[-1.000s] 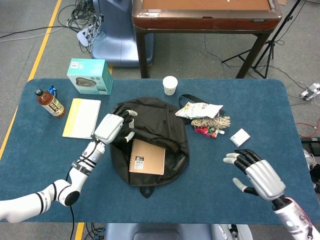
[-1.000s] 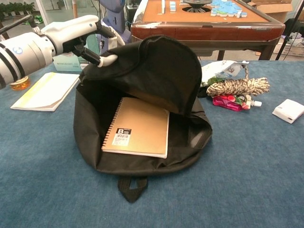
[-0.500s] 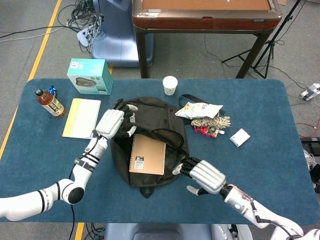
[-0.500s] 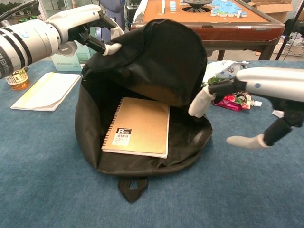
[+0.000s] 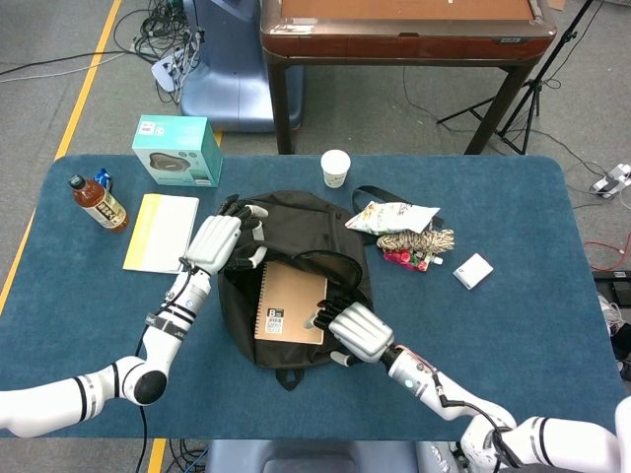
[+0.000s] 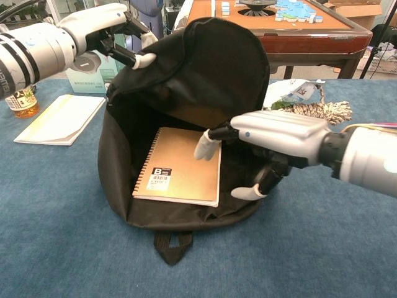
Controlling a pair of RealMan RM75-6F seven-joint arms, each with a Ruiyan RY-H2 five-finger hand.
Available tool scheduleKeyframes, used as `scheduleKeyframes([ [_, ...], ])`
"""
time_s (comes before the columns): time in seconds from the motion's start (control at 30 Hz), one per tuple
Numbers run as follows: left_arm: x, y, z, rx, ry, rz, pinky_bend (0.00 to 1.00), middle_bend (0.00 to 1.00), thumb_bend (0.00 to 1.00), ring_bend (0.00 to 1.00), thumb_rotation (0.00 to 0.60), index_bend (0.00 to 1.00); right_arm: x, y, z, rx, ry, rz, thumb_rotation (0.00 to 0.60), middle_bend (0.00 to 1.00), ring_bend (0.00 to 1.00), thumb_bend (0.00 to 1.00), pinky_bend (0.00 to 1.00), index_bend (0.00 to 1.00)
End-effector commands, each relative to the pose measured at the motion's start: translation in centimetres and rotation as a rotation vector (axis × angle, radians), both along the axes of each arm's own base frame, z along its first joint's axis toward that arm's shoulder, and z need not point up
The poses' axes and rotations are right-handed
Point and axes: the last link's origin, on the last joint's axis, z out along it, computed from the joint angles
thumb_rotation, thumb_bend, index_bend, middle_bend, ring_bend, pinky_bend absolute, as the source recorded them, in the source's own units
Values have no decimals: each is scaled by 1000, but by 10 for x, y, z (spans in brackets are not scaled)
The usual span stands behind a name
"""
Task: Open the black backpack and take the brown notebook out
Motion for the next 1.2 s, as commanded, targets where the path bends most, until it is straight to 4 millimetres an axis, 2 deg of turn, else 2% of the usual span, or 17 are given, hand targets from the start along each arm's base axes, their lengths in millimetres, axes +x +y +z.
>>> scheduleKeyframes([
  [0.03,0,0,-1,-1,2,4,18,272,712,137,600,822,4,-6,-12,-22,-1,5,600,284,152,204,232,285],
  [0.3,-2,-1,-3,-5,-2,29,18,272,712,137,600,817,7,-9,-39,-48,18,28,600,266,152,111,233,284],
  [0.53,-5,1,-1,-12,-34,63,18,272,713,136,600,817,5,-13,-56,-72,38,32,600,246,152,102,233,285],
  [1.2,-12,2,1,-18,-52,91,18,272,712,137,600,816,2,-20,-80,-111,73,34,600,203,151,98,233,284],
])
